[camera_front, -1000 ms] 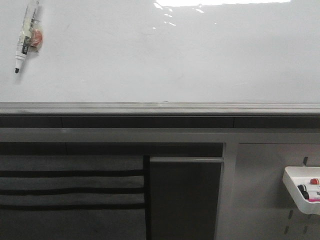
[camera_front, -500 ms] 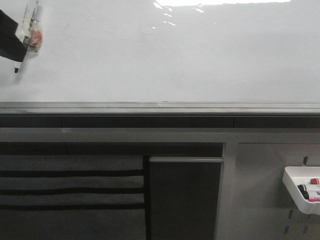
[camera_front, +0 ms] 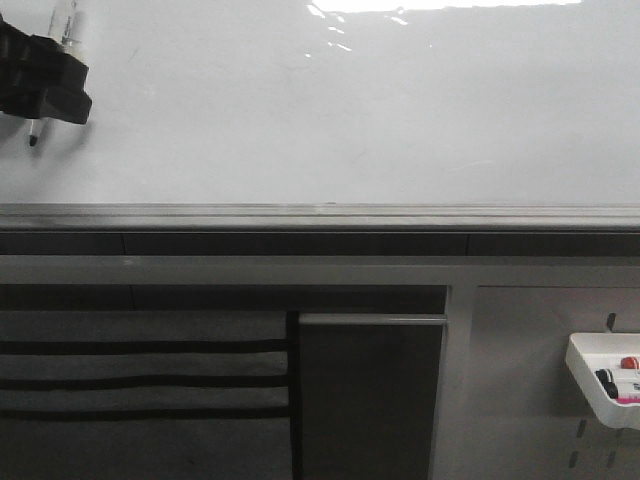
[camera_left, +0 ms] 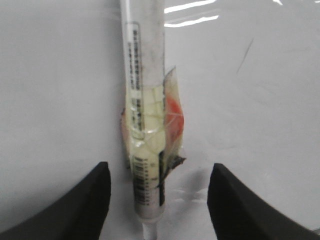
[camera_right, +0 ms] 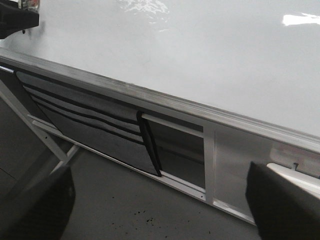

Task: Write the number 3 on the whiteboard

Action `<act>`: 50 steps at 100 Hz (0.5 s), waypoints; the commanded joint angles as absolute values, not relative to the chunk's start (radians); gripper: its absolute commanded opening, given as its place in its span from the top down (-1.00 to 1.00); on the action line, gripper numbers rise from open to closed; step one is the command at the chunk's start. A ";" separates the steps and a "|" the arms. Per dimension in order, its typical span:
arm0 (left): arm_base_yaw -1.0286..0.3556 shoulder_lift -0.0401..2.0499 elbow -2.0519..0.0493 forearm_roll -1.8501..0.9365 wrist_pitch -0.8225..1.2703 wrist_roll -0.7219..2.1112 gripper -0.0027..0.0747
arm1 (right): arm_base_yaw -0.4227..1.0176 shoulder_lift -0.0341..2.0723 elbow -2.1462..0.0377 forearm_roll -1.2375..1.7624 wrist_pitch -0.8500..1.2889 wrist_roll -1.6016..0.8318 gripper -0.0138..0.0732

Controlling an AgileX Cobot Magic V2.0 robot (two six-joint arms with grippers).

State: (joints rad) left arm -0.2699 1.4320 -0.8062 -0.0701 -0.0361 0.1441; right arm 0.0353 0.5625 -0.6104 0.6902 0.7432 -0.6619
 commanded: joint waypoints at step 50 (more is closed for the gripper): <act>-0.277 1.423 -0.838 -0.077 -0.110 0.144 0.68 | 0.027 0.574 -0.647 0.730 0.688 -0.674 -0.75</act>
State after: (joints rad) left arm -0.2699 1.4489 -0.8062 -0.0701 -0.0377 0.1441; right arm 0.0353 0.5625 -0.6104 0.6919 0.7432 -0.6627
